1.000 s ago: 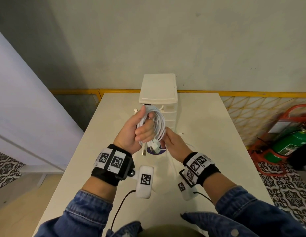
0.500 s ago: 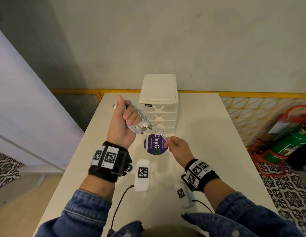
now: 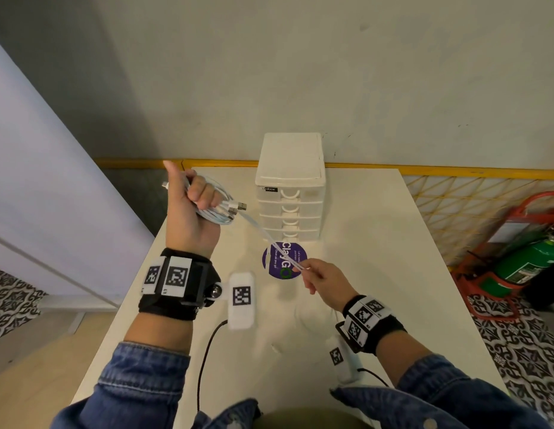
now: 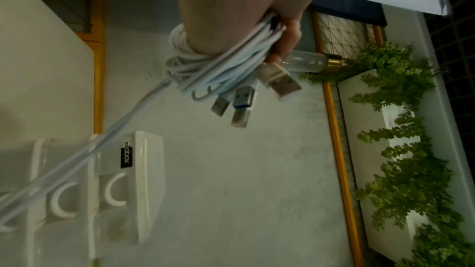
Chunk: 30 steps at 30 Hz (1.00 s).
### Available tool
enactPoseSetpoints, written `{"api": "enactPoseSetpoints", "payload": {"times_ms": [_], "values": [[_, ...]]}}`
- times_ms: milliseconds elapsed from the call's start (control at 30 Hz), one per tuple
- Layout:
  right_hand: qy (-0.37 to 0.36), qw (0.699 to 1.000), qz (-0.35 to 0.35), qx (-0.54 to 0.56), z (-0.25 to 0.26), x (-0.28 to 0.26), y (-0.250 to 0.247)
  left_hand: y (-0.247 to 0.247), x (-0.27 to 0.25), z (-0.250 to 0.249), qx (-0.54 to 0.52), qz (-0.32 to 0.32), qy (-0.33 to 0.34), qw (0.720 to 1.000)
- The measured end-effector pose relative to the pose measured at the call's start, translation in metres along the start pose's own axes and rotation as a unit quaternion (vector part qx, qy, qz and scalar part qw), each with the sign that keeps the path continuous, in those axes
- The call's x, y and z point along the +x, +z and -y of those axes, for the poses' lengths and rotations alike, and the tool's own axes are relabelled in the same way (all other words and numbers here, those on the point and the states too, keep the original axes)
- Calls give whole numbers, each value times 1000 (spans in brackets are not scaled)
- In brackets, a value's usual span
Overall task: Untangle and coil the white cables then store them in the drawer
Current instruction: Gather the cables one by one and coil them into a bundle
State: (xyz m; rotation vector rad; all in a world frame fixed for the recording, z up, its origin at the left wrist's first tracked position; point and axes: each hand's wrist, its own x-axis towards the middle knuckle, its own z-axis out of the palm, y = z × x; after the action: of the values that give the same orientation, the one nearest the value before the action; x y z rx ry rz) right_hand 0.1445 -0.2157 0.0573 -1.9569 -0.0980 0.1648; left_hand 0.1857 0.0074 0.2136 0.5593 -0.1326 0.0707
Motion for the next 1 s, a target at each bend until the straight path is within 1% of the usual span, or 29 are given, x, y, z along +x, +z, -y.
{"api": "enactPoseSetpoints", "payload": {"times_ms": [67,133,200,233,267,333,367,400,433,500,533,567,600,667,700,767,800,833,867,900,967,1000], "values": [[-16,999,6,-27,5,-2,3,0,1,-1,23,-35,25,999],[-42,996,35,-64,15,-4,8,1,0,1,77,-72,61,993],[-63,993,56,-80,27,-8,14,3,-1,3,162,-99,110,976],[-70,993,64,-71,33,-9,15,3,-2,5,217,-102,137,961],[-72,993,69,-57,40,-10,17,3,-3,6,279,-101,161,941],[-91,993,69,-26,55,-11,18,-1,-4,10,408,-80,199,888],[-108,992,61,-8,62,-11,18,-6,-3,12,471,-61,205,856],[-126,991,49,15,69,-11,17,-12,-3,15,533,-39,195,822],[-143,988,36,35,76,-9,15,-18,-2,18,592,-16,166,788],[-175,983,12,60,89,-7,8,-22,-5,23,691,39,63,719],[-184,981,1,66,95,-5,4,-22,-9,25,723,71,12,687],[-192,979,-10,63,100,-3,-1,-21,-12,28,735,97,-30,670],[-199,978,-23,50,103,-1,-7,-19,-15,30,728,117,-74,672],[-204,978,-36,-1,104,4,-18,-15,-21,32,671,154,-184,701],[-205,977,-40,-40,103,6,-24,-14,-22,33,647,178,-234,704],[-216,967,-56,-124,97,12,-37,-12,-25,35,631,228,-289,683],[-229,958,-63,-163,91,15,-42,-12,-27,36,624,239,-303,680],[-243,947,-64,-203,85,18,-47,-11,-28,38,611,235,-307,691],[-250,935,-59,-243,78,20,-49,-10,-29,38,595,219,-299,713],[-245,927,-51,-279,69,22,-49,-11,-30,38,580,193,-278,741],[-218,921,-45,-320,47,23,-47,-11,-27,35,548,128,-207,800],[-205,922,-50,-323,36,22,-47,-11,-25,33,537,100,-170,820]]}}
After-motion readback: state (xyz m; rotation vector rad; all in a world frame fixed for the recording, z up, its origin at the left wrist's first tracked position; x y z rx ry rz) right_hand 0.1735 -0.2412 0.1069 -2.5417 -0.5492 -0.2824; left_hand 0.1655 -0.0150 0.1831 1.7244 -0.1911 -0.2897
